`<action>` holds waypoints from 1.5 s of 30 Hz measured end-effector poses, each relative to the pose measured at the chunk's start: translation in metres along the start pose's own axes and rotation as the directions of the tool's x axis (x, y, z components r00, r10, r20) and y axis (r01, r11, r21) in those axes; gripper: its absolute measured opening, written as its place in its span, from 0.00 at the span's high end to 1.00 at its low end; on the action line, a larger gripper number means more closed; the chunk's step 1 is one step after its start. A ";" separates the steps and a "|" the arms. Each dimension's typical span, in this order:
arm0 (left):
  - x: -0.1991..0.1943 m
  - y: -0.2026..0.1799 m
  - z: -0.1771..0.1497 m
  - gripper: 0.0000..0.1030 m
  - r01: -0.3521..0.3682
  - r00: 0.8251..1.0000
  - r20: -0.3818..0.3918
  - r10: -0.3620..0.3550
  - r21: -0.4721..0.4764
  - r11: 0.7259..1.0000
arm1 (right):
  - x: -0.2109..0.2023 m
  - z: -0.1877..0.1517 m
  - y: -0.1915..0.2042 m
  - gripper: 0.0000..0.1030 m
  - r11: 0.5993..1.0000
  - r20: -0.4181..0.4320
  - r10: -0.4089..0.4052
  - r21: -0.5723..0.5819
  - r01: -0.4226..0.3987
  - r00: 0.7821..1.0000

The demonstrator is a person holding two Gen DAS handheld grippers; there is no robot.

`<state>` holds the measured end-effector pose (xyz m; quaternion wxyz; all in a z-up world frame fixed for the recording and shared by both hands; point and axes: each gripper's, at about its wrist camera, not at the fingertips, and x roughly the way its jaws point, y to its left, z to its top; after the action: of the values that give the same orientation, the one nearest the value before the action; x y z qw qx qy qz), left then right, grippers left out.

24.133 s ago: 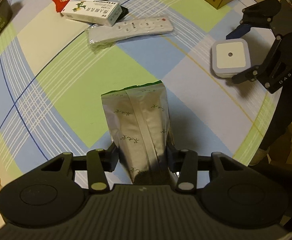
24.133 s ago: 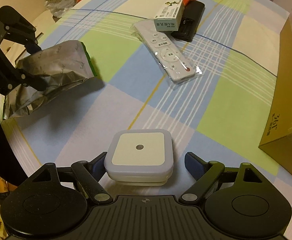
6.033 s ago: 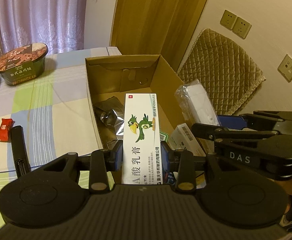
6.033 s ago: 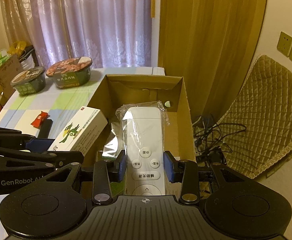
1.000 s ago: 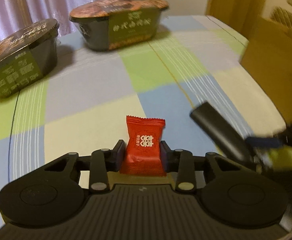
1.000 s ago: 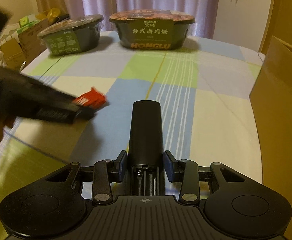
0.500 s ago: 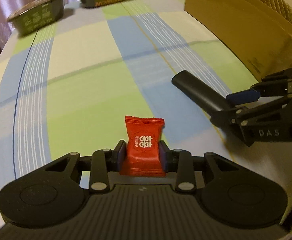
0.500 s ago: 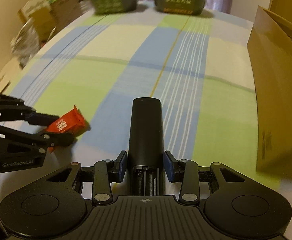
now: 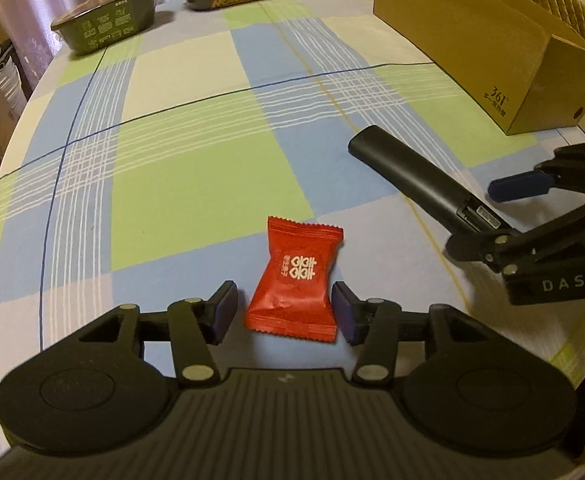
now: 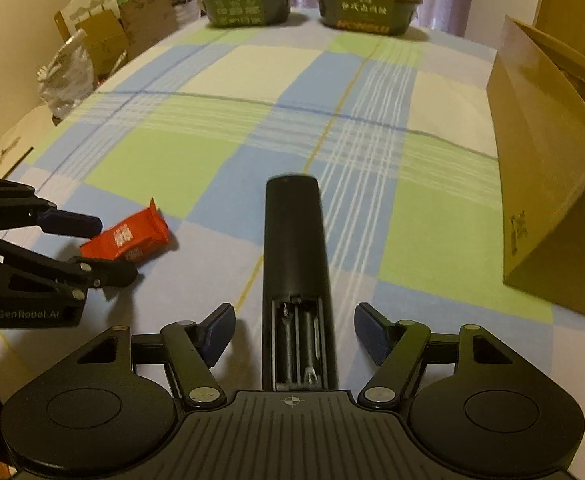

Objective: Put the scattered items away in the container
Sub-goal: 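Lift the red candy with the left tool while the right holds the black remote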

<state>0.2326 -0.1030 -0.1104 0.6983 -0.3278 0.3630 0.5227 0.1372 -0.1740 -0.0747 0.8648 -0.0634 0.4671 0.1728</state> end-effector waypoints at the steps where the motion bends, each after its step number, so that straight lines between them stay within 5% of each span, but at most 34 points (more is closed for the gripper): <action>1: 0.002 0.000 0.000 0.55 -0.002 1.000 -0.002 0.002 0.006 1.000 | 0.002 0.001 0.001 0.30 1.000 0.007 0.001 -0.010 -0.001 1.000; 16: 0.005 0.002 0.004 0.54 0.030 0.999 -0.019 -0.030 0.041 0.999 | 0.011 -0.005 0.000 0.30 0.999 0.048 -0.006 -0.042 0.008 0.999; 24: 0.004 0.000 0.007 0.73 0.061 0.997 -0.056 -0.058 0.057 0.996 | 0.011 -0.004 -0.001 0.30 0.999 0.049 -0.003 -0.042 0.005 0.999; 30: 0.000 -0.002 0.003 0.75 0.043 0.998 -0.053 -0.041 0.044 0.998 | 0.012 -0.003 -0.001 0.31 0.999 0.051 -0.002 -0.048 0.005 0.999; 40: -0.002 -0.001 0.002 0.75 0.039 0.998 -0.056 -0.037 0.036 0.999 | 0.011 -0.004 0.003 0.59 0.996 0.065 0.003 -0.088 0.003 0.998; 45: -0.003 0.000 0.001 0.76 0.028 0.998 -0.061 -0.027 0.020 0.999 | 0.009 0.000 0.000 0.60 0.999 0.040 0.008 -0.050 -0.006 0.999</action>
<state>0.2326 -0.1032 -0.1073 0.6976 -0.3409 0.3848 0.4991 0.1412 -0.1716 -0.0823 0.8716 -0.0800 0.4453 0.1885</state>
